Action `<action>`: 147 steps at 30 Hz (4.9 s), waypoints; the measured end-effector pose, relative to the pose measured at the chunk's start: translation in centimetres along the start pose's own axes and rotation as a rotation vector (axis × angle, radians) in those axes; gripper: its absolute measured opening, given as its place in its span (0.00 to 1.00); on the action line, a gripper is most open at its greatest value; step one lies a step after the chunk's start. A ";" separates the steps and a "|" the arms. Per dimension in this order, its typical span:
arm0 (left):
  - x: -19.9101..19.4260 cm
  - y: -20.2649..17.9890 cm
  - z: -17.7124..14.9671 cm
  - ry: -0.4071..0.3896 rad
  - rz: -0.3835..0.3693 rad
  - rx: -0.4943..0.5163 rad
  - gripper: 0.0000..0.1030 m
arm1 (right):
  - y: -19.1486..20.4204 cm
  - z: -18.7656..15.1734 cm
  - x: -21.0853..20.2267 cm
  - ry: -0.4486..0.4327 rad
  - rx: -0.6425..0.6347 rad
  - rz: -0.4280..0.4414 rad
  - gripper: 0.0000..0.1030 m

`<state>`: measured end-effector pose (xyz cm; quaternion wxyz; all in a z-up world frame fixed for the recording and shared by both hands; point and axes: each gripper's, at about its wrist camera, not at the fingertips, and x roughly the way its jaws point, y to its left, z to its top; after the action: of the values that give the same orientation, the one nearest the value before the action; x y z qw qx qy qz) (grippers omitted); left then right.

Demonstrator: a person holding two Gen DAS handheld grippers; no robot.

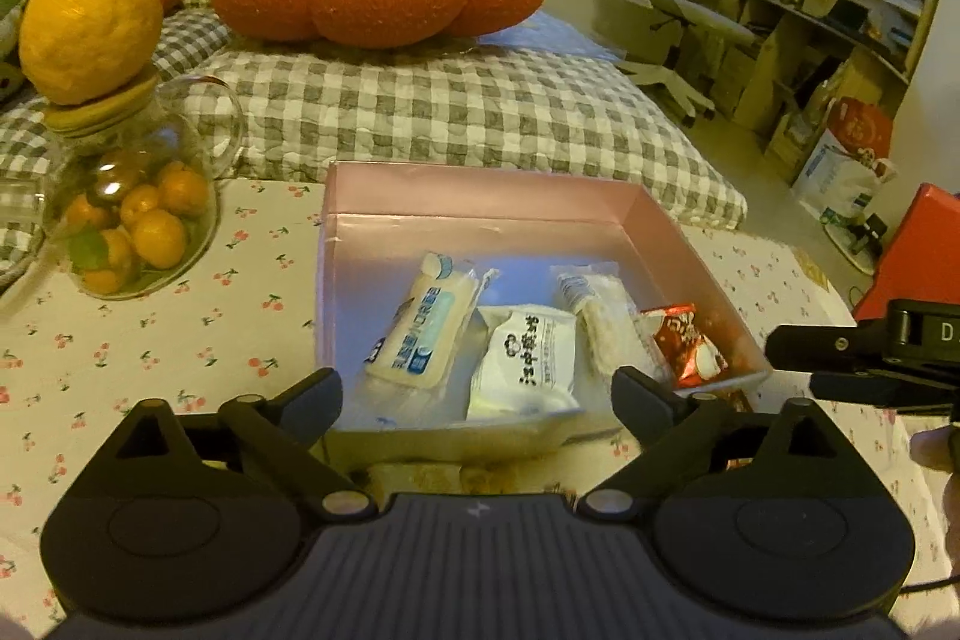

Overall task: Organize snacks
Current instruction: 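Carry both packets into the silver box and open both tools, then grasp the gold bar with the left tool and lift it, then grasp the square wafer cake with the right tool while the left tool holds the gold bar, then lower the gold bar and wafer cake into the silver box and open both tools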

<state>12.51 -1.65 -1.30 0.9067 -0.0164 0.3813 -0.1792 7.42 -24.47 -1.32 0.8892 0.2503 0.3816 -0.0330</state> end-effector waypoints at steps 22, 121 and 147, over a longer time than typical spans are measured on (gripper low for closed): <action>-2.7 1.8 -4.0 0.062 0.017 0.127 0.99 | -1.8 -4.1 -2.5 0.070 -0.128 -0.112 0.83; -4.5 -3.6 -9.1 -0.011 -0.081 0.060 0.25 | 0.5 -10.8 -2.9 -0.107 -0.422 -0.032 0.43; -1.8 -2.7 -1.3 -0.101 -0.034 -0.116 0.25 | 3.9 -2.3 -0.9 -0.168 -0.204 0.057 0.44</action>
<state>9.62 -3.47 -0.55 0.9191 -0.0846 0.3446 -0.1712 6.28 -20.11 -0.39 0.9394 0.1656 0.2998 0.0105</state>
